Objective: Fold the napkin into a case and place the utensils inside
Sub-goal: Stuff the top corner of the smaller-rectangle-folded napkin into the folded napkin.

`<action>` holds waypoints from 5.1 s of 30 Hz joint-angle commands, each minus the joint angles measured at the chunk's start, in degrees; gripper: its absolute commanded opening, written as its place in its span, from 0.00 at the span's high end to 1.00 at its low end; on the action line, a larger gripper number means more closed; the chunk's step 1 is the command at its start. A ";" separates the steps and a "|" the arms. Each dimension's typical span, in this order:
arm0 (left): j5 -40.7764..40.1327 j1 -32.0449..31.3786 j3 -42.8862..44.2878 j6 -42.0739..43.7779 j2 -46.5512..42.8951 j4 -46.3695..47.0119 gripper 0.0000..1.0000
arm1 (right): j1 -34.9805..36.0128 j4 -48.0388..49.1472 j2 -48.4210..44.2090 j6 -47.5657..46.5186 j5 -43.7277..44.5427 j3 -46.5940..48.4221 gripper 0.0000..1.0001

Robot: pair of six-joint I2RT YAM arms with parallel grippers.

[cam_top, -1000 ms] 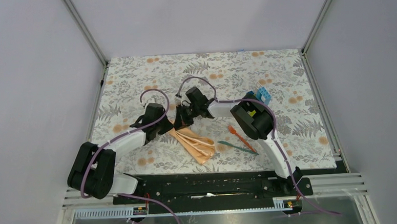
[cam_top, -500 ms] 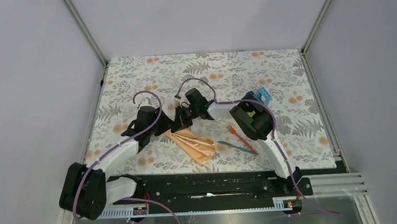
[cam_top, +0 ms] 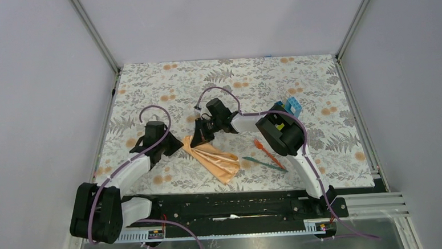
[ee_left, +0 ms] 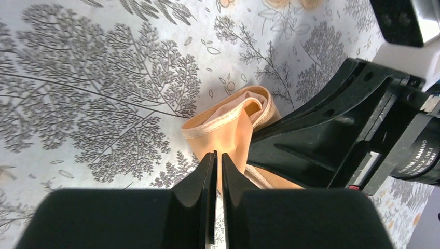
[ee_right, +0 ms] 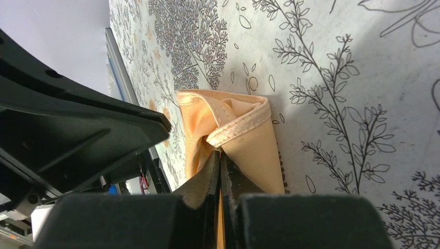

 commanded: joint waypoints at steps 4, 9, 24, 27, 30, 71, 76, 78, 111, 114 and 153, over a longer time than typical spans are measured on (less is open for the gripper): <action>4.55 -1.15 -0.37 0.42 3.63 9.38 0.92 | 0.51 -4.23 -0.40 -3.42 1.95 -0.55 1.00; 4.30 -2.09 -0.33 -0.10 6.79 11.50 0.92 | 0.66 -4.24 -0.65 -3.49 1.74 -0.45 1.00; 3.78 -6.34 1.54 0.16 15.19 17.15 0.87 | 1.67 -6.53 -0.58 -5.28 1.71 1.08 1.00; 2.43 -6.34 1.61 -0.20 17.91 15.00 0.91 | 1.71 -8.47 -1.58 -6.36 2.02 1.79 1.00; 1.45 -6.29 1.01 -0.61 20.49 13.46 0.95 | 1.71 -13.28 -3.18 -8.81 3.33 3.90 1.00; 4.20 -5.81 -1.07 1.83 18.90 13.57 1.00 | 5.91 -22.45 -29.68 -43.51 26.31 -20.81 0.26; 4.19 -5.81 -0.99 1.79 19.26 13.65 1.00 | 7.06 -23.07 -28.79 -43.31 27.03 -19.87 0.49; 4.08 -5.81 -0.99 1.78 19.21 13.57 1.00 | 8.04 -23.67 -29.05 -42.87 28.22 -19.22 0.62; 2.60 -4.08 3.65 -0.73 -7.59 -15.11 0.44 | 11.89 -26.99 -23.45 -28.98 34.88 -13.78 1.00; 5.82 -5.15 1.48 -2.50 -8.97 -17.03 0.45 | 11.85 -27.09 -23.49 -28.78 35.75 -13.44 1.00; 4.41 -21.42 -11.61 -20.89 3.53 16.81 1.00 | 12.81 -28.94 -22.22 -24.41 29.56 -11.46 1.00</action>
